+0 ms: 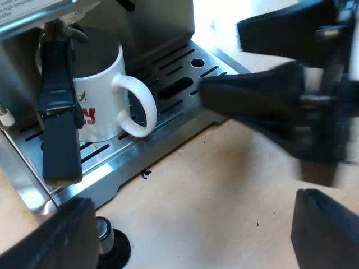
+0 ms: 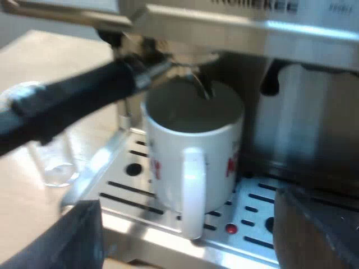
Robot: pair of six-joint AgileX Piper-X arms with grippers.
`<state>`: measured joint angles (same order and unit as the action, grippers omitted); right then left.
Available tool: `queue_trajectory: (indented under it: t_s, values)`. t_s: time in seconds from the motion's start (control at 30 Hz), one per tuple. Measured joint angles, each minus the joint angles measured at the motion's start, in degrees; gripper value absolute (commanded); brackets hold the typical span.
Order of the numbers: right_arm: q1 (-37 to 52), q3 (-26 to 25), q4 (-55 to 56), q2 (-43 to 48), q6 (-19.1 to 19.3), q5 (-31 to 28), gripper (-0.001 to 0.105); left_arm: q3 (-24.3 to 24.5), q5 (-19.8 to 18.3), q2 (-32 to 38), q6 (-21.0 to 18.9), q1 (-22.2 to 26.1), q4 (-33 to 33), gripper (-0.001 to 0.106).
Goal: Place mug into machine
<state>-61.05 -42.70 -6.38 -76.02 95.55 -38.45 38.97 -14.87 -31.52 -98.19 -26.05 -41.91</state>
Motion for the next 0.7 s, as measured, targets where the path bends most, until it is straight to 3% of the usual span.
queue_trajectory:
  t_s: [0.33, 0.4, 0.47, 0.53, 0.6, 0.7]
  values:
    - [-3.82, 0.39, 2.73, 12.06, 0.13, -0.13, 0.063, 0.00, 0.00, 0.00, 0.00, 0.00, 0.00, 0.071]
    - [-3.79, 0.39, 2.73, 12.98, 0.13, -0.13, 0.056, 0.00, 0.00, 0.00, 0.00, 0.00, 0.00, 0.071]
    - [-3.79, 0.39, 2.73, 13.41, 0.67, -0.13, 0.041, 0.00, 0.00, 0.00, 0.00, 0.00, 0.00, 0.071]
    - [-3.79, 0.39, 2.73, 13.42, 2.09, -0.13, 0.015, 0.00, 0.00, 0.00, 0.00, 0.00, 0.21, 0.071]
    - [-3.79, 0.39, 2.73, 13.42, 2.60, 0.64, 0.000, 0.00, 0.00, 0.00, 0.00, 0.00, 0.61, 0.071]
    - [-3.79, 0.39, 2.73, 13.42, 2.64, 2.75, 0.000, 0.80, 0.00, 0.00, 0.00, 0.00, 1.13, 0.071]
